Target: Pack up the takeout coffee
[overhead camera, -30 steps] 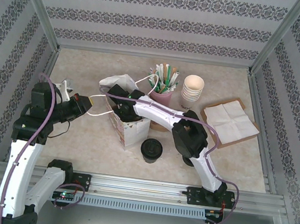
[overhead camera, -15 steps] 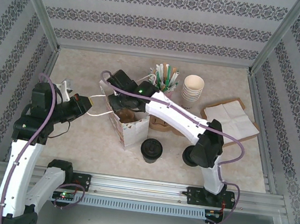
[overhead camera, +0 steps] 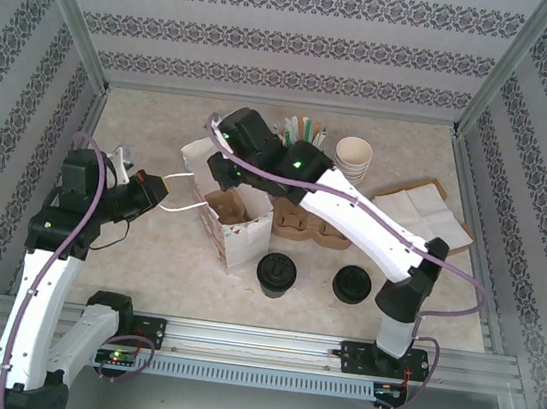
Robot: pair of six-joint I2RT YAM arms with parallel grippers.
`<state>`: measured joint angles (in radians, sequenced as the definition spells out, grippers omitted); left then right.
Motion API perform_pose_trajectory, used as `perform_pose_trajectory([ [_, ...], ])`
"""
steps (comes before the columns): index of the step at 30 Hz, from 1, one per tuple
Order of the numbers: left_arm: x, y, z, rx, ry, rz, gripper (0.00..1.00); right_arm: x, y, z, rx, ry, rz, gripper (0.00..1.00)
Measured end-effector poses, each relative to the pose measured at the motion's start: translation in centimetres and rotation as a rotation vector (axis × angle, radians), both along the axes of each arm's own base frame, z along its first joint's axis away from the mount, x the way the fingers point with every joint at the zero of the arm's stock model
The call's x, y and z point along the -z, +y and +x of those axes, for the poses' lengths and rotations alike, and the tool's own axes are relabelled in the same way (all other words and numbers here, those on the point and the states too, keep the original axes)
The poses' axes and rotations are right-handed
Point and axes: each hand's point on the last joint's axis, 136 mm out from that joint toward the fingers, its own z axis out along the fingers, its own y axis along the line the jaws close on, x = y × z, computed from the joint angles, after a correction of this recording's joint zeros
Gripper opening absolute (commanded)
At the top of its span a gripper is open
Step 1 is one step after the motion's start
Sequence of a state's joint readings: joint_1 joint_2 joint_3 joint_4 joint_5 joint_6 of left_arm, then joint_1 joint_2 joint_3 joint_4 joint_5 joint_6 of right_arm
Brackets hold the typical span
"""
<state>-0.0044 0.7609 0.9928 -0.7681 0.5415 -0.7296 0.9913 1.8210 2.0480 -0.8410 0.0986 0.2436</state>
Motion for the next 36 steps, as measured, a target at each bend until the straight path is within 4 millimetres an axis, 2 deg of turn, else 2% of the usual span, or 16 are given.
perform_pose_trajectory([
  [4,0.0,0.0,0.2,-0.003,-0.001,-0.004,0.06,-3.8,-2.4,-1.0,-0.016,-0.096,0.032,0.24],
  [7,-0.2,0.1,0.4,-0.008,-0.009,-0.005,0.06,-5.1,-4.9,-2.1,-0.017,-0.155,0.023,0.25],
  [11,-0.4,0.1,0.5,-0.013,-0.017,-0.005,0.07,-5.2,-8.2,-3.2,-0.002,-0.206,-0.013,0.29],
  [12,-0.4,0.2,0.6,-0.016,-0.019,-0.002,0.06,-5.0,-9.1,-3.6,0.001,-0.216,-0.022,0.33],
  [16,-0.4,0.4,0.8,-0.026,-0.022,0.004,0.07,-4.1,-12.2,-5.0,0.009,-0.242,-0.050,0.40],
  [21,-0.4,0.6,1.0,-0.041,-0.027,0.014,0.07,-2.7,-15.9,-7.2,0.016,-0.261,-0.056,0.45],
  [25,-0.4,0.8,1.0,-0.047,-0.028,0.019,0.07,-0.5,-18.0,-8.6,0.016,-0.248,-0.066,0.50],
  [31,-0.4,0.8,1.1,-0.047,-0.028,0.018,0.07,4.5,-19.3,-10.2,-0.012,-0.172,-0.111,0.56],
  [36,-0.4,0.8,1.0,-0.047,-0.029,0.018,0.07,8.5,-19.6,-11.5,-0.060,-0.097,-0.152,0.61],
])
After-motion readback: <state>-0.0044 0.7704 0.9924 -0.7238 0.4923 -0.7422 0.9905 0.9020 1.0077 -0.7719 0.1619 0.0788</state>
